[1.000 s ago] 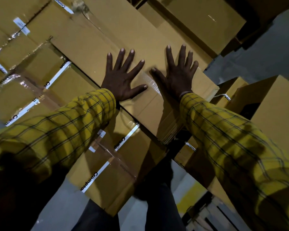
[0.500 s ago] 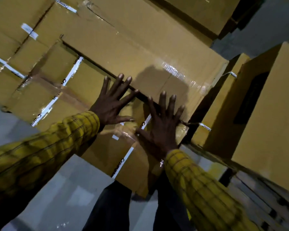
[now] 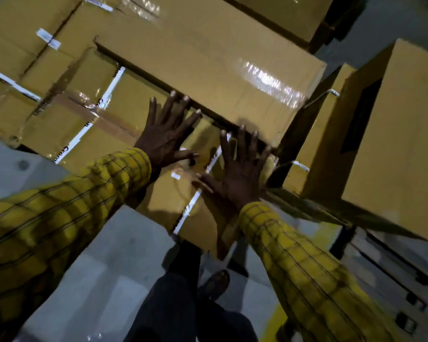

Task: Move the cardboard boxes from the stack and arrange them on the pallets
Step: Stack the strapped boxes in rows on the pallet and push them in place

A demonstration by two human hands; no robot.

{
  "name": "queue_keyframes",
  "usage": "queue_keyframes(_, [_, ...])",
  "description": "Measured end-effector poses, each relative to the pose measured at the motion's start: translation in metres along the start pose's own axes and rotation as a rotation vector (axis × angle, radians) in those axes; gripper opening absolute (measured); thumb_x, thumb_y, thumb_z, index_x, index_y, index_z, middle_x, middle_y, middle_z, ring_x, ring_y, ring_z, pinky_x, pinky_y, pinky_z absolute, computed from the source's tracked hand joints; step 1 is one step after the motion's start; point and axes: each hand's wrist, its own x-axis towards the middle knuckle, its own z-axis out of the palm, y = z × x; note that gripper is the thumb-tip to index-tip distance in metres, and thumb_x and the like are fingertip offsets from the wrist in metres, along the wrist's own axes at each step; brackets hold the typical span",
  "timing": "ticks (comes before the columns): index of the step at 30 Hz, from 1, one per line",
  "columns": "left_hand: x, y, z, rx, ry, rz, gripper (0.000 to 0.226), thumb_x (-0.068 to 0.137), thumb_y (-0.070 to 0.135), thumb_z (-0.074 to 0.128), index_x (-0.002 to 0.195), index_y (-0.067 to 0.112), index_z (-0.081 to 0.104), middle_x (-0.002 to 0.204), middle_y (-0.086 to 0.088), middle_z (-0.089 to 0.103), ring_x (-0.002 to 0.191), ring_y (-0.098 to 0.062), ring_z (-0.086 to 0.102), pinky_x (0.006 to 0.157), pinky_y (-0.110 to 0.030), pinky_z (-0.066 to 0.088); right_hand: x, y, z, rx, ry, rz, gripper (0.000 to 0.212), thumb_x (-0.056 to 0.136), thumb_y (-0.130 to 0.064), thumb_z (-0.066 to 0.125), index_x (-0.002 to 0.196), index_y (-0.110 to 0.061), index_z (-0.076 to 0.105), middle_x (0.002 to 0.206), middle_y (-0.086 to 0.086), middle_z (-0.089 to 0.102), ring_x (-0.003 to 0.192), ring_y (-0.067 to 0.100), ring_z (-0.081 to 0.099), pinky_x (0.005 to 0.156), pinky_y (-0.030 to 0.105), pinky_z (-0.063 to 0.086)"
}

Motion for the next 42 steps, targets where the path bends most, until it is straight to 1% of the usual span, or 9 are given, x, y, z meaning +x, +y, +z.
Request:
queue_keyframes(7, [-0.062, 0.040, 0.032, -0.006, 0.045, 0.002, 0.090, 0.094, 0.082, 0.033, 0.164, 0.029, 0.012, 0.171, -0.014, 0.002, 0.156, -0.044, -0.003, 0.114, -0.076, 0.004, -0.161, -0.052, 0.045, 0.120, -0.099, 0.060, 0.114, 0.076, -0.097, 0.043, 0.165, -0.034, 0.014, 0.173, 0.016, -0.008, 0.155, 0.048, -0.016, 0.111, 0.082, -0.003])
queue_keyframes(11, [-0.073, 0.050, 0.046, -0.072, 0.000, -0.121, 0.086, 0.093, 0.081, 0.030, 0.163, 0.039, 0.004, 0.172, -0.007, -0.007, 0.157, -0.039, -0.008, 0.116, -0.074, 0.005, -0.162, -0.046, 0.067, 0.117, -0.080, 0.069, 0.103, 0.083, -0.088, 0.046, 0.165, -0.036, 0.014, 0.174, 0.013, -0.005, 0.158, 0.043, -0.012, 0.116, 0.077, 0.005])
queue_keyframes(17, [-0.072, 0.053, 0.049, -0.067, 0.013, -0.162, 0.086, 0.093, 0.082, 0.024, 0.163, 0.037, 0.005, 0.172, -0.007, -0.007, 0.157, -0.038, -0.008, 0.119, -0.070, 0.009, -0.160, -0.042, 0.074, 0.145, -0.044, 0.061, 0.099, 0.088, -0.083, 0.049, 0.166, -0.035, 0.012, 0.173, 0.013, -0.006, 0.158, 0.043, -0.010, 0.119, 0.072, 0.009])
queue_keyframes(23, [-0.064, 0.068, 0.029, -0.143, 0.026, -0.152, 0.081, 0.098, 0.072, 0.033, 0.164, 0.033, 0.007, 0.171, -0.009, -0.011, 0.155, -0.040, -0.014, 0.121, -0.068, 0.005, -0.146, -0.041, 0.041, 0.204, -0.004, 0.060, 0.100, 0.087, -0.086, 0.043, 0.166, -0.032, 0.014, 0.174, 0.013, -0.007, 0.158, 0.041, -0.012, 0.114, 0.080, -0.004])
queue_keyframes(30, [0.061, 0.070, -0.019, -0.204, 0.150, -0.114, 0.068, 0.104, 0.061, 0.028, 0.164, 0.032, 0.011, 0.171, -0.011, -0.006, 0.155, -0.042, -0.010, 0.122, -0.066, 0.005, 0.001, 0.033, -0.014, 0.118, 0.143, 0.141, 0.083, 0.099, -0.068, 0.042, 0.166, -0.032, 0.010, 0.174, 0.011, -0.009, 0.158, 0.039, -0.015, 0.118, 0.074, -0.001])
queue_keyframes(33, [0.102, 0.074, -0.024, -0.204, 0.039, -0.161, 0.071, 0.100, 0.064, 0.019, 0.163, 0.032, 0.013, 0.171, -0.012, 0.001, 0.156, -0.044, -0.005, 0.122, -0.066, 0.005, 0.043, 0.068, -0.017, 0.064, 0.095, 0.113, 0.080, 0.101, -0.065, 0.041, 0.166, -0.029, 0.014, 0.174, 0.013, -0.005, 0.158, 0.042, -0.012, 0.121, 0.070, -0.003])
queue_keyframes(37, [0.126, 0.089, -0.026, -0.226, -0.097, -0.242, 0.086, 0.091, 0.074, 0.008, 0.163, 0.028, 0.020, 0.170, -0.017, 0.004, 0.154, -0.048, 0.000, 0.121, -0.067, 0.007, 0.049, 0.104, -0.017, 0.065, 0.021, 0.007, 0.077, 0.101, -0.062, 0.045, 0.165, -0.027, 0.022, 0.174, 0.013, 0.004, 0.159, 0.042, -0.001, 0.120, 0.070, 0.006])
queue_keyframes(39, [0.143, 0.106, -0.040, -0.298, -0.094, -0.312, 0.092, 0.090, 0.076, 0.008, 0.162, 0.021, 0.025, 0.168, -0.022, 0.010, 0.153, -0.051, 0.001, 0.121, -0.066, 0.005, 0.045, 0.127, -0.031, 0.063, 0.092, 0.018, 0.076, 0.102, -0.062, 0.044, 0.166, -0.028, 0.019, 0.174, 0.011, 0.002, 0.160, 0.037, -0.004, 0.122, 0.069, 0.002])
queue_keyframes(42, [0.188, 0.158, -0.063, -0.379, -0.047, -0.209, 0.093, 0.090, 0.073, 0.013, 0.160, 0.013, 0.031, 0.167, -0.024, 0.015, 0.153, -0.050, 0.006, 0.123, -0.063, 0.009, 0.038, 0.197, -0.067, 0.096, 0.208, 0.150, 0.077, 0.102, -0.063, 0.043, 0.166, -0.030, 0.015, 0.174, 0.007, -0.002, 0.160, 0.035, -0.008, 0.123, 0.064, -0.007])
